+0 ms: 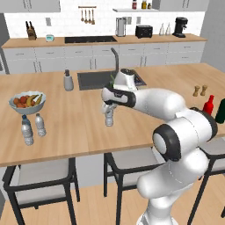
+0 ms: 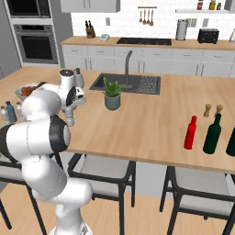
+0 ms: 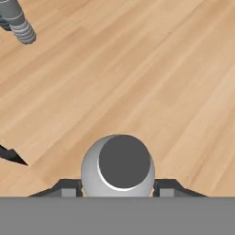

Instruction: Move the plastic bottles in the middle to the plastics group, and the glass bottles in the middle to the glass group.

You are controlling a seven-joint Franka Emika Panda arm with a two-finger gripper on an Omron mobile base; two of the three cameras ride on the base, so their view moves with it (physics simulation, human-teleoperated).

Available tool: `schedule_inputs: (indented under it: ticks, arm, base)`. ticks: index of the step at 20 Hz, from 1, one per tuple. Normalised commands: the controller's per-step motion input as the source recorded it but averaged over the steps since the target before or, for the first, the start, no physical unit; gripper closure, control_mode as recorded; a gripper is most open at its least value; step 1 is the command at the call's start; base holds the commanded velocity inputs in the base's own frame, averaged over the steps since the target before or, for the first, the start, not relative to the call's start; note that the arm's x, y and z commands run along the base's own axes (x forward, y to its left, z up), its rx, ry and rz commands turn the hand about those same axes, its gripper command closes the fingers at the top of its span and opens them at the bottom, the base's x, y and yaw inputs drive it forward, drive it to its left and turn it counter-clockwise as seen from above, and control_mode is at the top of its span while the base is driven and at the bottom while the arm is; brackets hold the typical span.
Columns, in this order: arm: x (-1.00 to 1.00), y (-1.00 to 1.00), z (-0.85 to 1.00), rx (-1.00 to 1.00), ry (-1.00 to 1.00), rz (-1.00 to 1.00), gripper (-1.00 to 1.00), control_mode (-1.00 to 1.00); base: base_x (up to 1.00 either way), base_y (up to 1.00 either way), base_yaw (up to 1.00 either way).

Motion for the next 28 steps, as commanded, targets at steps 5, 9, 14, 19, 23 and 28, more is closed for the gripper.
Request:
schedule_inputs:
  ticks: [5, 9, 14, 19, 23, 28]
  arm:
    - [-0.50, 0.87, 0.00, 0.00, -0.06, 0.21, 1.00, -1.00]
    - [-0.01, 1.00, 0.00, 0.00, 0.00, 0.15, 1.00, -1.00]
    - [0.10, 1.00, 0.00, 0.00, 0.00, 0.05, 1.00, -1.00]
    - [0.17, 1.00, 0.00, 0.00, 0.00, 0.00, 1.00, -1.00]
    - [0.31, 0.64, -0.05, 0.03, 0.00, 0.00, 1.00, -1.00]
    - [0.28, 0.26, -0.03, 0.03, 0.00, 0.00, 1.00, -1.00]
  base:
    - [0.00, 0.00, 0.00]
    - [0.00, 0.00, 0.00]
    - [0.00, 0.00, 0.00]
    - [0.00, 0.00, 0.00]
    - [0.00, 0.00, 0.00]
    - [0.00, 0.00, 0.00]
